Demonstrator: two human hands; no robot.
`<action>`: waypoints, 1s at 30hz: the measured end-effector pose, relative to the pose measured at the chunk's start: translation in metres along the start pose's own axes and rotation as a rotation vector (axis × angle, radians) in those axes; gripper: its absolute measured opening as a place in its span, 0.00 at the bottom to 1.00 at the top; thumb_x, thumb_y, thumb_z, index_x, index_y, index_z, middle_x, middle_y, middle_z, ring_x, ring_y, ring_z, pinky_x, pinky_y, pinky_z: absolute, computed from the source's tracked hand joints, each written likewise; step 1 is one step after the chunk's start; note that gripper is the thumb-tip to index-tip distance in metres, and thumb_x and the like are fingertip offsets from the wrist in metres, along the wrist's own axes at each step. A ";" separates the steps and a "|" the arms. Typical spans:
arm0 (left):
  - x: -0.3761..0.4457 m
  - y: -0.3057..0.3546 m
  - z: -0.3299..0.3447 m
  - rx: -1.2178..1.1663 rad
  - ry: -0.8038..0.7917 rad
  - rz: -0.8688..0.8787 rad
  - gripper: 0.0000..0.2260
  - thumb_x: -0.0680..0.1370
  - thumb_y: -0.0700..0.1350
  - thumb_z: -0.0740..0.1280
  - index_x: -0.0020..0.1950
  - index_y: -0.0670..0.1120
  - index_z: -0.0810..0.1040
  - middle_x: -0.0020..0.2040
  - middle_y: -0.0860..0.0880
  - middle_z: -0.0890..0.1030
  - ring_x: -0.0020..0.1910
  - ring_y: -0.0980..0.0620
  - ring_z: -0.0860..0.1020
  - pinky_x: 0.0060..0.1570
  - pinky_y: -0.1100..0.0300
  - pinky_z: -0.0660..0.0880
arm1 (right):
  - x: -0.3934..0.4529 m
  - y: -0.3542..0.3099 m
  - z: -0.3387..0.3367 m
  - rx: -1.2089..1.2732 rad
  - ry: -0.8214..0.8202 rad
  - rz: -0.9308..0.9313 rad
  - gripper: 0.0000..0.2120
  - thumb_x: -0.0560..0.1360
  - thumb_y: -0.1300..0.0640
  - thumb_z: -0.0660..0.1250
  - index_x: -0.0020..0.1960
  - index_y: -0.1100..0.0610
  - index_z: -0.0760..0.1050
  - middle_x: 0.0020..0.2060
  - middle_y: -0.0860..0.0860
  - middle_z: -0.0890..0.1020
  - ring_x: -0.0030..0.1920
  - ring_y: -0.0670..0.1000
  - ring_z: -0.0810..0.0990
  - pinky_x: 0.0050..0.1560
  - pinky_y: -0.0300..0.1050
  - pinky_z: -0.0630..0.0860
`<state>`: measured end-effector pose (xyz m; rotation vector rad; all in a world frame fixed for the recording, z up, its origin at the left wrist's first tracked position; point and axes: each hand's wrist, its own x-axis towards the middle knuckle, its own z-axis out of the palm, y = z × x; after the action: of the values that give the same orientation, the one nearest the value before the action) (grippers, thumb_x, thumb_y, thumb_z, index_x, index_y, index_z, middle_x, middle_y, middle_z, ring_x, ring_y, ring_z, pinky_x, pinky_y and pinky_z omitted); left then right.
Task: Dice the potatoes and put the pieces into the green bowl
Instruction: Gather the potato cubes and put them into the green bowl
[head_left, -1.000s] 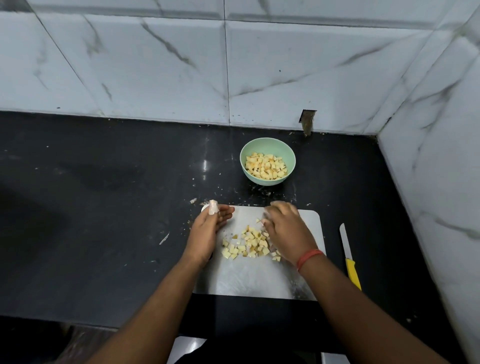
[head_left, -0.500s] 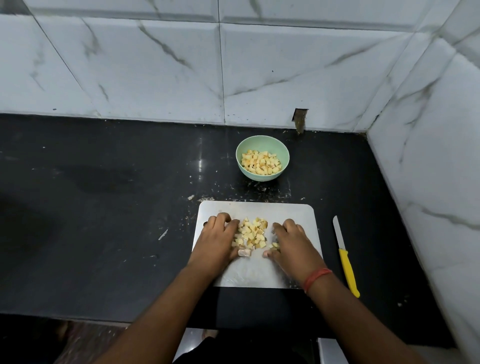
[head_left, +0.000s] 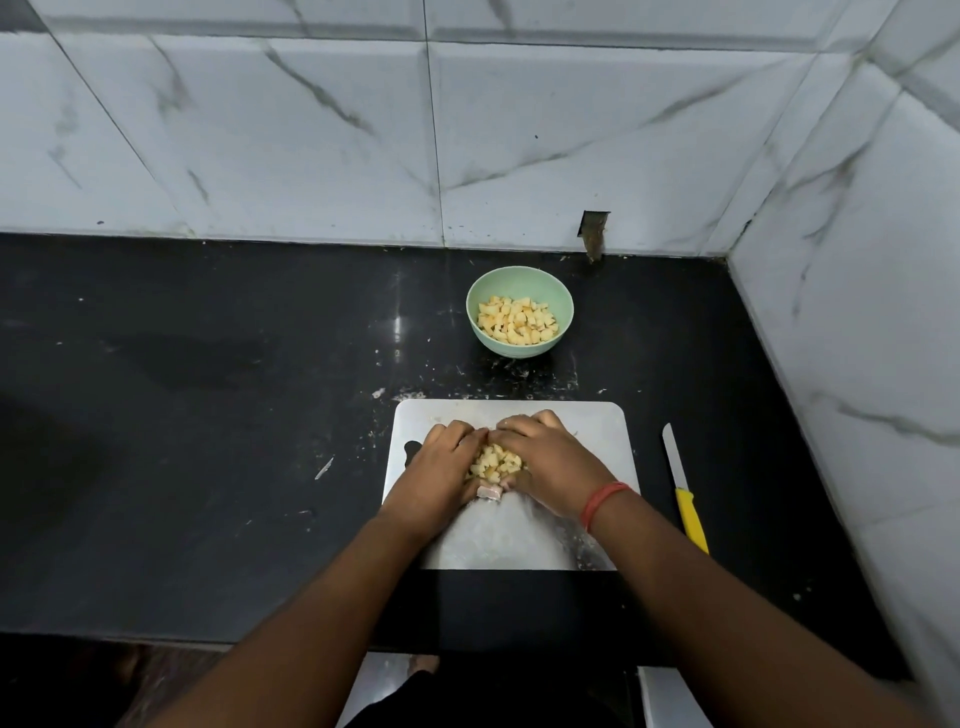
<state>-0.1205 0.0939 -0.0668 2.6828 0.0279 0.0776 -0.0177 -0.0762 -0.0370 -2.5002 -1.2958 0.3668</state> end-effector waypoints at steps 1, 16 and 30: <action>0.000 0.001 0.000 -0.006 0.016 0.008 0.24 0.75 0.43 0.73 0.71 0.44 0.73 0.62 0.47 0.72 0.58 0.47 0.70 0.57 0.53 0.71 | -0.001 0.000 0.003 0.003 0.031 -0.029 0.26 0.73 0.55 0.73 0.69 0.48 0.72 0.64 0.44 0.73 0.62 0.50 0.65 0.63 0.45 0.71; 0.003 0.003 0.005 -0.055 0.124 0.028 0.12 0.73 0.42 0.75 0.49 0.45 0.73 0.48 0.49 0.73 0.45 0.56 0.62 0.43 0.62 0.59 | -0.007 0.000 0.008 0.050 0.141 -0.084 0.14 0.73 0.59 0.71 0.58 0.50 0.79 0.53 0.45 0.79 0.52 0.49 0.72 0.51 0.42 0.74; 0.006 0.005 0.005 -0.033 0.138 0.007 0.09 0.75 0.41 0.73 0.46 0.46 0.73 0.44 0.50 0.74 0.43 0.52 0.70 0.39 0.62 0.60 | -0.004 0.004 0.011 0.055 0.141 -0.092 0.13 0.75 0.61 0.67 0.57 0.50 0.78 0.52 0.45 0.78 0.52 0.49 0.72 0.51 0.43 0.74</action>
<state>-0.1142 0.0876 -0.0692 2.6404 0.0600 0.2632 -0.0209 -0.0799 -0.0481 -2.3652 -1.3206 0.1980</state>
